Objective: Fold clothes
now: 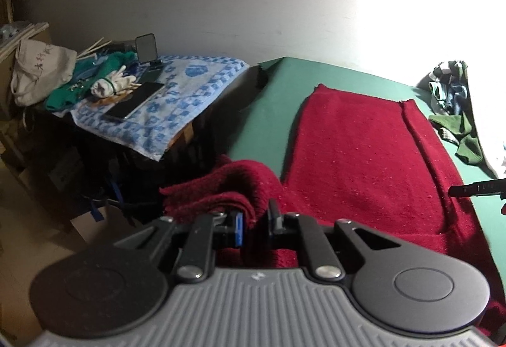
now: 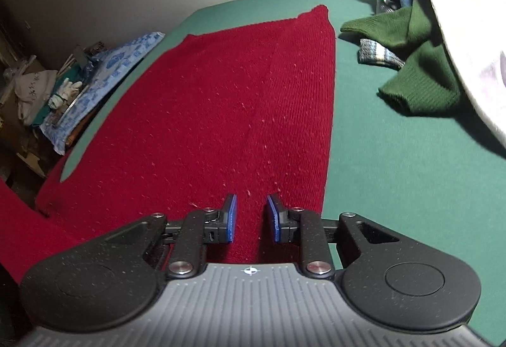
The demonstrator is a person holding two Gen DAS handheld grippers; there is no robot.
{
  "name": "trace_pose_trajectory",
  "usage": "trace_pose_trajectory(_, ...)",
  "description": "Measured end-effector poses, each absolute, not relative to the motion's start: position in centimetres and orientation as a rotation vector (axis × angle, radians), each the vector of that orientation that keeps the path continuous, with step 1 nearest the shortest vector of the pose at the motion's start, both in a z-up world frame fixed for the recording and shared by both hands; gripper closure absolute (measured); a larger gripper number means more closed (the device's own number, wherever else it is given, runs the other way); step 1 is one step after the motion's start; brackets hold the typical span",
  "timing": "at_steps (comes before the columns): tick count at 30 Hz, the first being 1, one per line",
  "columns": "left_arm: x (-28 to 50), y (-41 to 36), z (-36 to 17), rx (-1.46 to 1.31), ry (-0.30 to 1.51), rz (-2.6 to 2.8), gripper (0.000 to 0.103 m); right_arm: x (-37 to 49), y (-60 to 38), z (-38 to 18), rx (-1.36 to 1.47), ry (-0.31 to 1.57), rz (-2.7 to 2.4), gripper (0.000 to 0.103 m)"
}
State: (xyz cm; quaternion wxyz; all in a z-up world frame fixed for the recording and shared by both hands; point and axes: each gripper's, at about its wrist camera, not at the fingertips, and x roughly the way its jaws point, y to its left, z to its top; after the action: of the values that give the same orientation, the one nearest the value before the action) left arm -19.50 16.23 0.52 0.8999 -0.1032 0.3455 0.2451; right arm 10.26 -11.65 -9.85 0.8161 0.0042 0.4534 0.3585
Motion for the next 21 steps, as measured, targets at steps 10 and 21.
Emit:
trace_pose_trajectory(10, -20.6, 16.2, 0.7, -0.196, 0.722, 0.505, 0.093, 3.4, -14.9, -7.9, -0.059, 0.996, 0.859, 0.078)
trace_pose_trajectory(21, -18.0, 17.1, 1.1, -0.111, 0.741, 0.492, 0.09, -6.6, -16.3, -8.7, -0.28, 1.022, 0.873, 0.078)
